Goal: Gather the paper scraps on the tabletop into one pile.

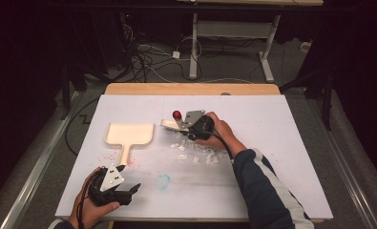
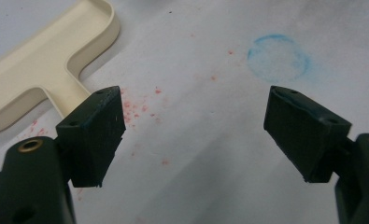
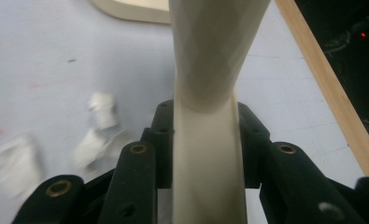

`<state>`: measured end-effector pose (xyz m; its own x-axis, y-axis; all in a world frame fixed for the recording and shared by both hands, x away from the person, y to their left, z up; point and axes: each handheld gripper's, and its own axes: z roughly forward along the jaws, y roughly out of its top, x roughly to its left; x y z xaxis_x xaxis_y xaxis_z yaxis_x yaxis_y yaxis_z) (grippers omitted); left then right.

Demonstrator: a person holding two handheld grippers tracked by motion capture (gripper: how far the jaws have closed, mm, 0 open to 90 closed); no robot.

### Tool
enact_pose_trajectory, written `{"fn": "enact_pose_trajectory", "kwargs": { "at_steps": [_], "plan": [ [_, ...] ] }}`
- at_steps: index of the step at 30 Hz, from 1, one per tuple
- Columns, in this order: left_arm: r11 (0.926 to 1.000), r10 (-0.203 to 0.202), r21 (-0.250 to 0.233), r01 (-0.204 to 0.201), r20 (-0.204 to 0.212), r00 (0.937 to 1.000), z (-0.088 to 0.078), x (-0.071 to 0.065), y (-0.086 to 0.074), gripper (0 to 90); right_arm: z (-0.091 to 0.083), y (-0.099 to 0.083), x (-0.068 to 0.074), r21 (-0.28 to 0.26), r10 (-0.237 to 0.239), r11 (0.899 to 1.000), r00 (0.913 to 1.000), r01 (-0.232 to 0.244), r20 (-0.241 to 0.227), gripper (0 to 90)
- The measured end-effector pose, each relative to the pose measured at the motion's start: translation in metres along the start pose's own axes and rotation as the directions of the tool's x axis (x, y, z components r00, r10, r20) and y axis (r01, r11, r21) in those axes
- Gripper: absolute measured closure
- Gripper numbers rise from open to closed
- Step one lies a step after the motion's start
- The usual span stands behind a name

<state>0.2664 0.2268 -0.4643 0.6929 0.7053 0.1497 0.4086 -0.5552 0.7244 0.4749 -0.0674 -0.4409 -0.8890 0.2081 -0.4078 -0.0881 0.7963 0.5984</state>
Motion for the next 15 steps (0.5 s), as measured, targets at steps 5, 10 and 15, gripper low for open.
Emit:
{"fn": "enact_pose_trajectory", "kwargs": {
  "at_steps": [5, 10, 15],
  "plan": [
    [1.0, -0.005, 0.003, 0.005, 0.016, 0.9999, 0.001, -0.001, 0.001, 19.6, -0.027, -0.013, 0.015, -0.028, -0.015, 1.0, 0.9975, 0.013, -0.07, 67.2],
    [0.9999, 0.0, 0.014, -0.001, 0.031, 0.9995, 0.002, -0.004, 0.003, 19.6, -0.051, -0.028, 0.027, -0.04, -0.032, 0.999, 0.9947, 0.028, -0.098, 67.3],
    [0.9994, 0.021, 0.027, -0.022, 0.028, 0.9994, 0.005, -0.007, 0.005, 19.6, -0.067, -0.038, 0.03, -0.044, -0.031, 0.999, 0.9957, 0.027, -0.088, 67.4]
  ]
}}
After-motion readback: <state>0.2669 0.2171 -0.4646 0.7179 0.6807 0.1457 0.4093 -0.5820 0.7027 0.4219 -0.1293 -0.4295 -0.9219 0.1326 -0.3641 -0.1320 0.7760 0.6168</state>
